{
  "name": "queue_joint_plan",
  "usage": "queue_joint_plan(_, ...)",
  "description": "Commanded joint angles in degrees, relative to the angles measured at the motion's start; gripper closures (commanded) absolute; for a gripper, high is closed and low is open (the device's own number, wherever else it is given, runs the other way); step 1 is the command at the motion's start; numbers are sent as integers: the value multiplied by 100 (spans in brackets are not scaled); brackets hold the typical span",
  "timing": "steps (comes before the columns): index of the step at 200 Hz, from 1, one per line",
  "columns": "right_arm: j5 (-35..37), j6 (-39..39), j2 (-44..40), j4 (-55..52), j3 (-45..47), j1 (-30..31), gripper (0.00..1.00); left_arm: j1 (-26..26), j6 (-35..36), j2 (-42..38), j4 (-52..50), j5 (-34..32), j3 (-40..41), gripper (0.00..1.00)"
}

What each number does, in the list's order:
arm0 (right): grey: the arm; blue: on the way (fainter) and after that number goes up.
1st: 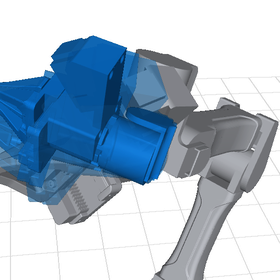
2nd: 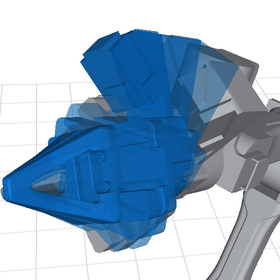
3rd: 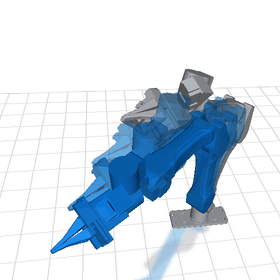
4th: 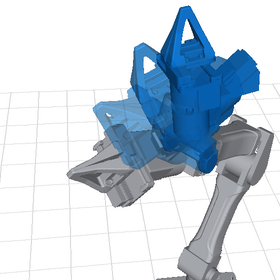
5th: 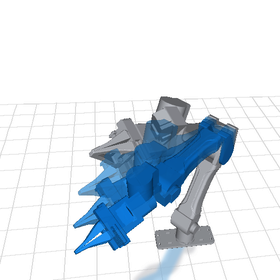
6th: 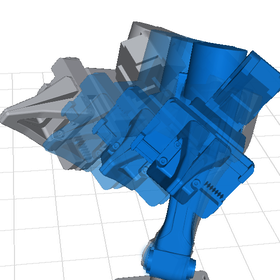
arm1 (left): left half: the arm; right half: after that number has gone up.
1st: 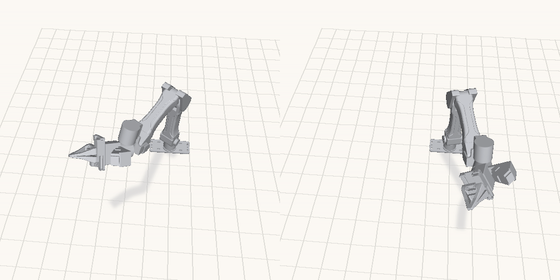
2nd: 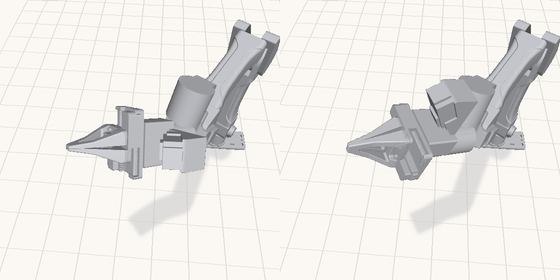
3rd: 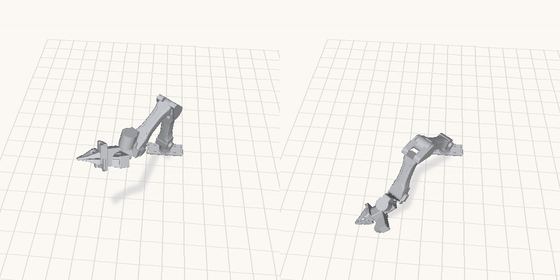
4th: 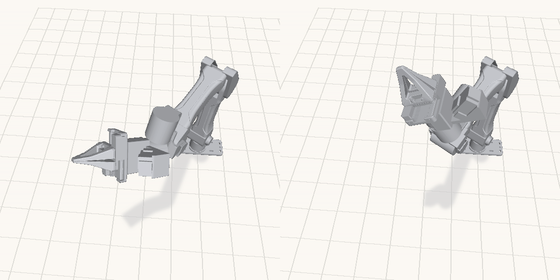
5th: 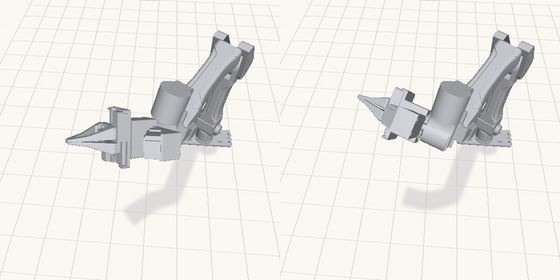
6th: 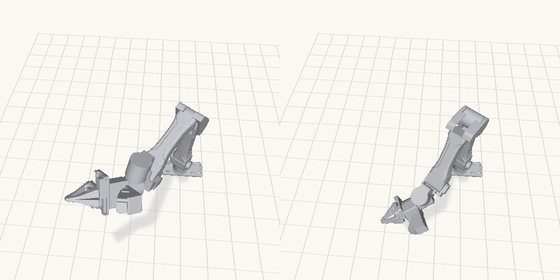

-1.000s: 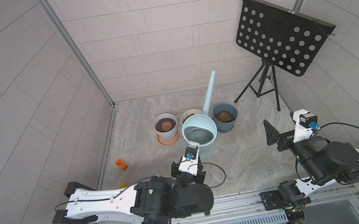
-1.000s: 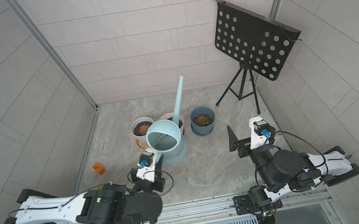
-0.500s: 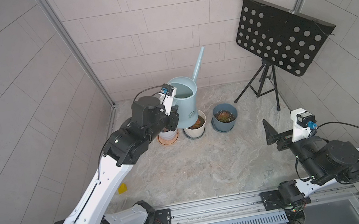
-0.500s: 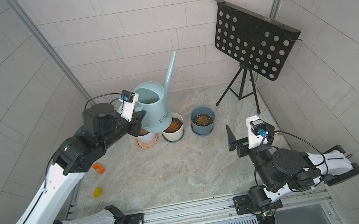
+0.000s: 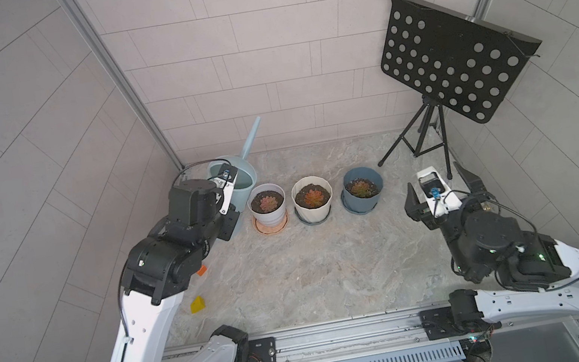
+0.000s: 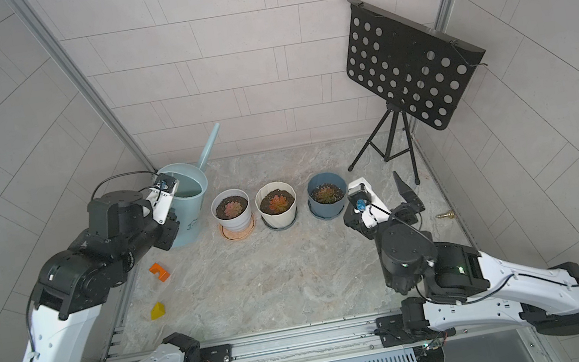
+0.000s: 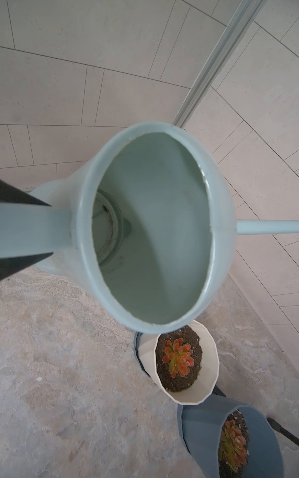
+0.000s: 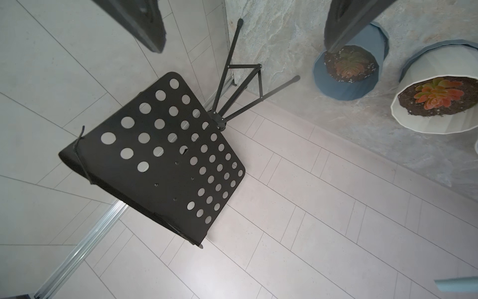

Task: Water the succulent around the soil edge
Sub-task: Water the soil of the potted plant with water.

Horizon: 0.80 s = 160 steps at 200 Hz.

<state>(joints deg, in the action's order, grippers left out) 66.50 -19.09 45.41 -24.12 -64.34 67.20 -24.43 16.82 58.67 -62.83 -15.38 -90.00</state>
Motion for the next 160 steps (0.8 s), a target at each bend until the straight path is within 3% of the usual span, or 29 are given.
queue_joint_plan(1, -2784, 974, 491, -1319, -579, -1447, 0, 89, 131, -24, 232, -148, 132, 100)
queue_joint_plan(17, -4565, 1518, 671, -1461, -679, -2769, 0, 129, 145, -108, 250, -42, 213, 100)
queue_joint_plan(33, -5242, 1743, 679, -1427, -647, -3523, 0, 140, 176, -187, 241, 100, 318, 100)
queue_joint_plan(70, -4767, 1131, 481, -1657, -538, -3983, 0, 140, 270, -209, -61, 145, 397, 100)
queue_joint_plan(107, -4574, 522, 201, -1824, -341, -4479, 0, 140, 417, -272, -460, -524, 542, 100)
queue_joint_plan(160, -4416, 218, 13, -1696, 27, -4524, 0, 130, 1058, -1085, -791, -1081, 1241, 100)
